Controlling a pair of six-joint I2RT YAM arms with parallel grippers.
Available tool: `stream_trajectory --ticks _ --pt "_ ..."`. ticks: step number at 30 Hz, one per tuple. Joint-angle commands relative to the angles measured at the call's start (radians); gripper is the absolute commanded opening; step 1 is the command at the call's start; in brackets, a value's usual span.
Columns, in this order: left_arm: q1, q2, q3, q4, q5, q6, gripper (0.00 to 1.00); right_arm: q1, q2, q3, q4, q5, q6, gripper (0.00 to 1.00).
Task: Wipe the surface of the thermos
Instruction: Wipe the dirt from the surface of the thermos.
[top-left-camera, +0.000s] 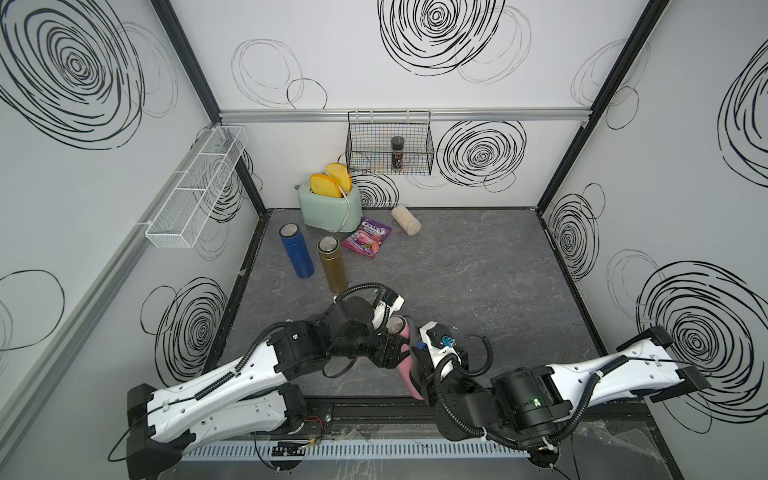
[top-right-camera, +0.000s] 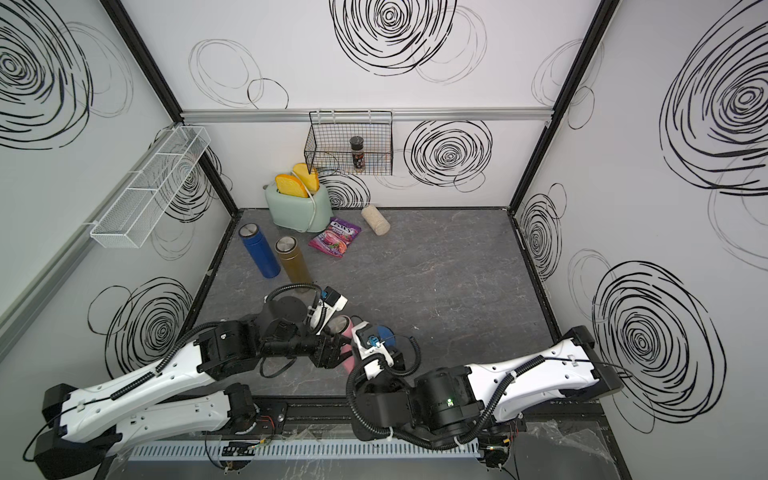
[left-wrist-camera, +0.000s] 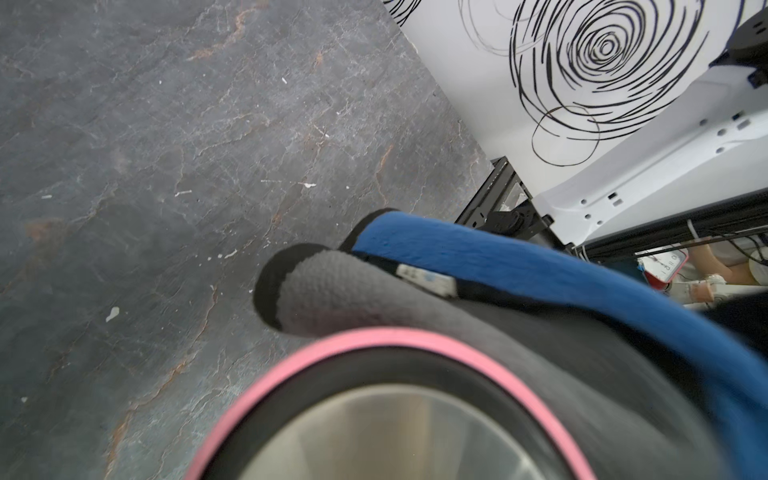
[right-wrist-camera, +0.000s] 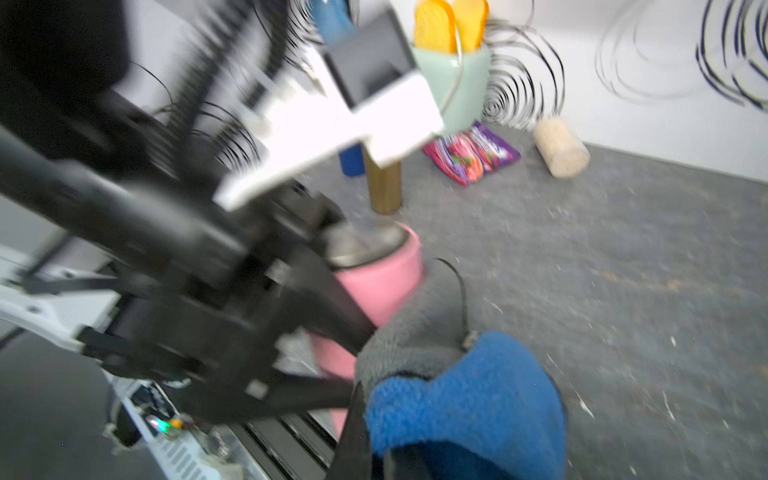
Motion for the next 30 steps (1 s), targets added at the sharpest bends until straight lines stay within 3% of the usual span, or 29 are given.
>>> stream_trajectory --ticks 1,6,9,12,19,23,27,30 --pt "0.016 0.006 0.088 0.066 0.025 0.029 0.0 0.006 0.049 0.052 -0.035 0.047 -0.09 0.0" --pt "0.055 0.014 0.11 0.048 0.081 0.046 0.0 0.04 0.007 -0.27 0.101 0.067 0.029 0.0" --pt "0.078 0.019 0.107 0.035 0.117 0.051 0.0 0.11 0.046 -0.314 -0.005 0.142 0.225 0.0" --pt "0.087 0.024 0.105 0.04 0.136 0.053 0.0 0.139 0.139 -0.176 -0.226 0.236 0.335 0.0" --pt "0.093 0.045 0.114 0.056 0.172 0.041 0.0 0.096 0.384 0.327 -0.541 0.419 0.168 0.0" --pt "0.096 0.018 0.111 0.057 0.157 0.038 0.0 0.065 0.406 0.299 -0.573 0.367 0.243 0.0" --pt "0.096 0.008 0.101 0.058 0.165 0.041 0.0 0.042 0.35 0.04 -0.44 0.2 0.373 0.0" --pt "0.096 0.008 0.087 0.068 0.172 0.04 0.0 0.061 0.31 -0.106 -0.305 0.098 0.396 0.0"
